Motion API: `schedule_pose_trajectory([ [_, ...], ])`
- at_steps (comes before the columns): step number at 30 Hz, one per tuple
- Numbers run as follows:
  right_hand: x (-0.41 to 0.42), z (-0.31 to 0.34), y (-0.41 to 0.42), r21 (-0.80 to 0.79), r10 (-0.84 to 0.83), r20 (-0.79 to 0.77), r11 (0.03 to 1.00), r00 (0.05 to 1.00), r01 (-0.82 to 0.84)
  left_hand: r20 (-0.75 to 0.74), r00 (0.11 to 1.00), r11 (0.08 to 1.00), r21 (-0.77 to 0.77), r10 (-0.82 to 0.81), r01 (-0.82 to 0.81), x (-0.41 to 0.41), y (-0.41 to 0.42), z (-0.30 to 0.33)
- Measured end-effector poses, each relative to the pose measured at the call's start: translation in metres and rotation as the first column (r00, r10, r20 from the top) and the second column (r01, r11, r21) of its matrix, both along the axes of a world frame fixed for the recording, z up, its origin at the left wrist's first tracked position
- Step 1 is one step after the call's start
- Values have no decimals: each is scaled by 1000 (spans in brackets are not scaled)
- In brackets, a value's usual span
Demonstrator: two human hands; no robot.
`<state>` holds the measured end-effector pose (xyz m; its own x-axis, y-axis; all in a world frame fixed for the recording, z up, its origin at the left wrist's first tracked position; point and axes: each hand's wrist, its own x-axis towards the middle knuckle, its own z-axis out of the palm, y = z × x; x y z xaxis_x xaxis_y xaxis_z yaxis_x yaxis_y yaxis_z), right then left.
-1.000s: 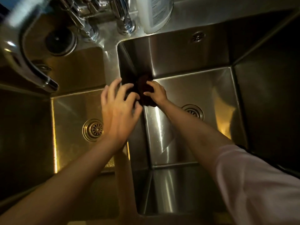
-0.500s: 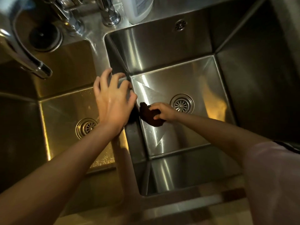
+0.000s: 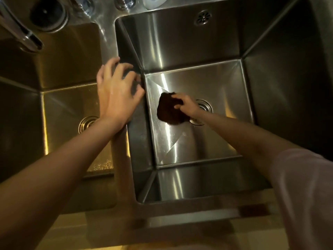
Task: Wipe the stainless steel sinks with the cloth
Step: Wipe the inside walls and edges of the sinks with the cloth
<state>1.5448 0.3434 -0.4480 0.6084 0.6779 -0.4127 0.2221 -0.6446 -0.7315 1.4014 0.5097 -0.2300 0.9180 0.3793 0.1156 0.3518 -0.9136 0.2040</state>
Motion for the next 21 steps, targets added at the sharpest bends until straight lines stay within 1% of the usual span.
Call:
schedule_pose_trajectory([
  [2,19,1,7,4,-99,32,995,995,99,17,1000,1000,9,8,-8,0,0,-1],
  [4,29,-1,10,-2,-93,33,996,995,93,19,1000,1000,18,15,-15,1,0,-2],
  [6,26,-3,10,-3,-13,-4,1000,1000,13,13,1000,999,27,17,-17,1,0,-3],
  [8,11,-5,10,-5,113,-11,994,993,-113,13,1000,999,31,19,-19,1,1,-5],
  [10,-11,-6,11,-29,254,7,967,967,-253,20,1000,999,27,19,-20,1,2,-6],
  [14,-54,-8,7,-49,443,-68,893,894,-446,36,999,1000,28,9,-10,1,2,-6],
  [18,-62,-5,-9,-63,483,-110,869,869,-491,42,999,1000,20,-9,8,-1,2,-5],
  [21,-66,2,-23,-101,547,-135,822,826,-561,38,999,1000,24,-16,15,-1,2,-6],
])
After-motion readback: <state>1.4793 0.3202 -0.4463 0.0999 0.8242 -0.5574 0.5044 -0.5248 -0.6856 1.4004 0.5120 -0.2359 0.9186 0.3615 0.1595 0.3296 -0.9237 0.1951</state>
